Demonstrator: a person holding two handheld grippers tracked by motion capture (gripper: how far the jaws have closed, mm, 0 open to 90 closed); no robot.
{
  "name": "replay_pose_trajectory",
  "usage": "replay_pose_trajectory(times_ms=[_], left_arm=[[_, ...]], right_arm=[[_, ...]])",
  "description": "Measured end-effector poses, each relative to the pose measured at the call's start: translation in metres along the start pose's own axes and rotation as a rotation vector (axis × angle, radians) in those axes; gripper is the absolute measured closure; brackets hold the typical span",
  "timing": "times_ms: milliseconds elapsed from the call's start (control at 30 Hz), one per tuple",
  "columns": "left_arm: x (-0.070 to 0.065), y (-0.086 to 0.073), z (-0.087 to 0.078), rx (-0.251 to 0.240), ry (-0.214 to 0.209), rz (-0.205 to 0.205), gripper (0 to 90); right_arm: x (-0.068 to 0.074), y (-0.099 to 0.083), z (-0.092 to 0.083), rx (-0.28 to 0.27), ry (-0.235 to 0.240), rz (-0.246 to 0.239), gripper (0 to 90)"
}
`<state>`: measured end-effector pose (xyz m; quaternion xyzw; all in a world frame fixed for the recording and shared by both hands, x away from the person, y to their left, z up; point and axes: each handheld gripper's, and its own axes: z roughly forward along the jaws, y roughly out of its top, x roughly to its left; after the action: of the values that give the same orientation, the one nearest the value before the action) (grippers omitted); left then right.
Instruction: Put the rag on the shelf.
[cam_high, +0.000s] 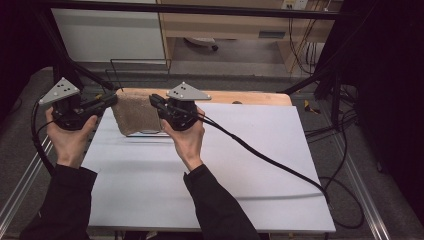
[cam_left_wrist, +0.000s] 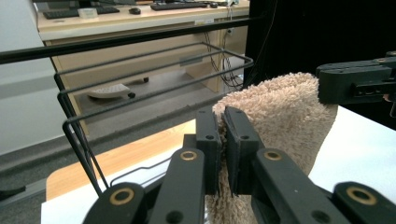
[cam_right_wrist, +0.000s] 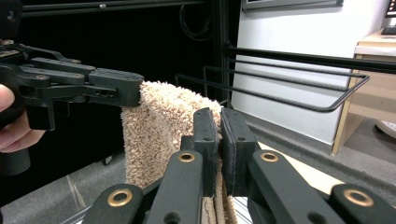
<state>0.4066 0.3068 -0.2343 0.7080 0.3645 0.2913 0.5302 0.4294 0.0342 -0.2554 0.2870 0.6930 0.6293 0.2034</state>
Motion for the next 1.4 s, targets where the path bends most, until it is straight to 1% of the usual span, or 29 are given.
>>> replay_pose_trajectory(times_ms=[33, 67, 100, 200, 233, 400, 600, 700, 833, 933, 1133, 1267, 1400], left_arm=[[0.0, 0.001, 0.001, -0.002, -0.005, -0.002, 84.3], [0.001, 0.002, 0.001, -0.004, 0.001, 0.001, 84.3], [0.001, 0.003, 0.001, -0.005, -0.005, -0.003, 84.3], [0.003, 0.006, 0.002, -0.009, 0.002, 0.004, 84.3], [0.003, 0.007, 0.003, -0.011, -0.002, 0.0, 84.4], [0.007, 0.013, 0.004, -0.031, 0.001, -0.007, 84.3], [0.011, 0.021, 0.003, -0.058, 0.011, 0.002, 84.3], [0.013, 0.024, 0.003, -0.068, 0.013, -0.002, 84.3], [0.016, 0.027, 0.003, -0.089, 0.012, -0.007, 84.3], [0.018, 0.031, 0.003, -0.097, 0.01, -0.003, 84.3], [0.02, 0.036, 0.003, -0.121, 0.016, 0.005, 84.4], [0.023, 0.037, 0.003, -0.144, 0.011, -0.01, 84.3], [0.023, 0.042, 0.003, -0.155, 0.014, -0.006, 84.3]], right_arm=[[0.0, 0.001, 0.0, -0.003, 0.0, 0.0, 85.7], [-0.001, 0.002, 0.001, -0.007, -0.002, -0.005, 85.8], [-0.001, 0.002, 0.001, -0.008, -0.003, -0.005, 85.8], [-0.002, 0.007, 0.002, -0.015, -0.006, -0.009, 85.8], [-0.002, 0.008, 0.003, -0.016, -0.007, -0.011, 85.8], [-0.002, 0.016, 0.004, -0.026, -0.01, -0.026, 85.8], [-0.002, 0.024, 0.007, -0.04, -0.013, -0.032, 85.8], [-0.002, 0.029, 0.009, -0.046, -0.017, -0.041, 85.8], [-0.001, 0.035, 0.011, -0.051, -0.021, -0.054, 85.7], [-0.002, 0.041, 0.013, -0.059, -0.023, -0.058, 85.8], [-0.003, 0.046, 0.015, -0.069, -0.03, -0.065, 85.8], [-0.003, 0.052, 0.016, -0.076, -0.031, -0.074, 85.8], [-0.004, 0.057, 0.017, -0.086, -0.033, -0.081, 85.8]])
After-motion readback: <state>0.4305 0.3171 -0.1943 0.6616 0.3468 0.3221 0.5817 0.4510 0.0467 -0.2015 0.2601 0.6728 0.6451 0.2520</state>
